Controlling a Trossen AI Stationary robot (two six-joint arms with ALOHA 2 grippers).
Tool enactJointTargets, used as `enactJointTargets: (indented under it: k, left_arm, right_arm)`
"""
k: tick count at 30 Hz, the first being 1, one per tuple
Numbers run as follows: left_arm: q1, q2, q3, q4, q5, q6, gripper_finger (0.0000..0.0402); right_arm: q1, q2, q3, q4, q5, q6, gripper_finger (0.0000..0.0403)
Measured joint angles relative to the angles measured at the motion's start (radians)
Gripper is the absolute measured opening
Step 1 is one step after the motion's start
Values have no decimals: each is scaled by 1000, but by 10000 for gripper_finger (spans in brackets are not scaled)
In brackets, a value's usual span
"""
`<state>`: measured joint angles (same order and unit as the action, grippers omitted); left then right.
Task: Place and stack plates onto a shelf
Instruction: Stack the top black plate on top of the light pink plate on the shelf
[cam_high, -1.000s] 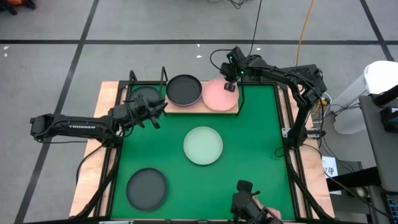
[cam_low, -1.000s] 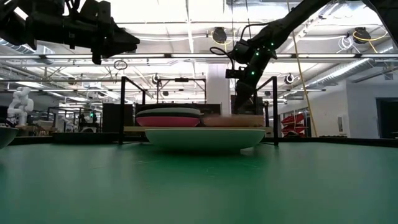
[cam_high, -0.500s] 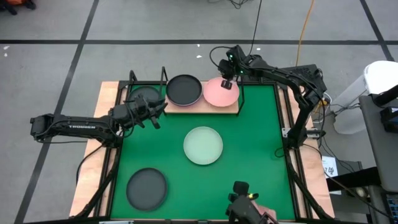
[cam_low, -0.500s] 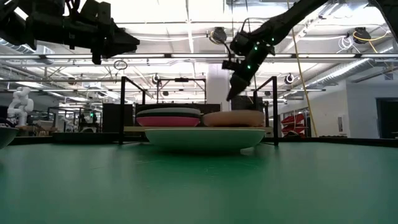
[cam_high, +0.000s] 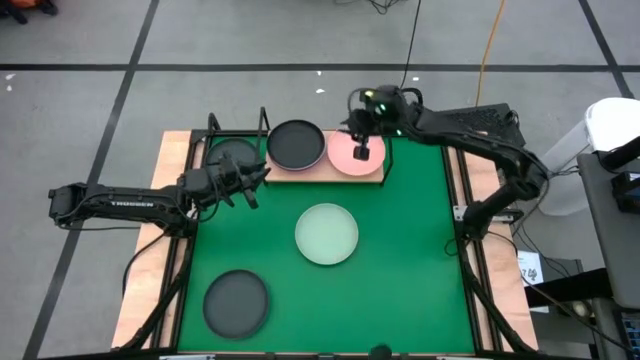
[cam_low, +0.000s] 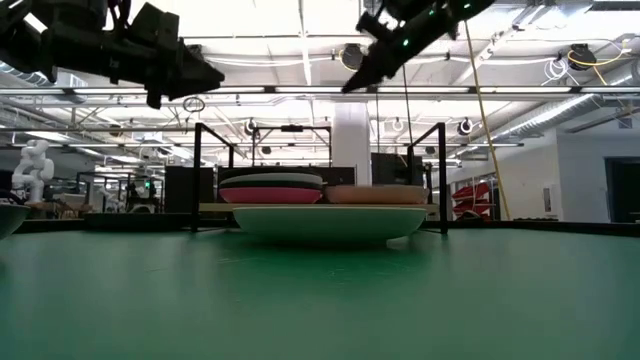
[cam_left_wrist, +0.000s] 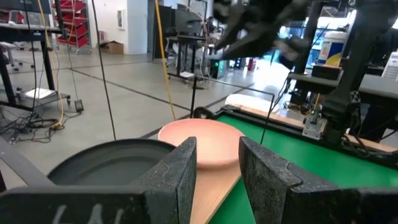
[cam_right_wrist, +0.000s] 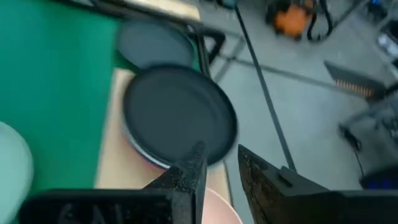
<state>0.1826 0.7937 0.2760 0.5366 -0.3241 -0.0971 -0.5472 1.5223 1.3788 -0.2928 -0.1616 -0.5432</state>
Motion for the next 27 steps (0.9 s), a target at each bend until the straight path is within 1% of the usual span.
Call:
enactJointTargets:
  k: [4, 13, 16, 19, 21, 23, 25, 27]
  left_arm:
    - [0, 0, 0, -17, 0, 12, 123]
    - [0, 0, 0, -18, 0, 14, 123]
    - [0, 0, 0, -20, 0, 8, 123]
    - [0, 0, 3, -45, -1, 8, 122]
    - [-3, 0, 26, -115, -36, 5, 120]
    - [-8, 0, 71, -233, -96, 6, 119]
    - [-9, 0, 135, -405, -142, 10, 118]
    - [-8, 0, 210, -594, -155, -2, 117]
  right_arm:
    - [79, -119, -155, 143, 0, 44, 77]
    - [253, -363, -569, 563, 9, 176, 77]
    - [309, -420, -665, 672, 66, 207, 77]
    - [359, -458, -711, 695, 129, 214, 77]
    - [387, -475, -724, 698, 163, 215, 77]
    - [410, -484, -732, 696, 172, 218, 77]
    - [430, -485, -732, 692, 188, 218, 77]
    - [444, -485, -732, 691, 189, 214, 77]
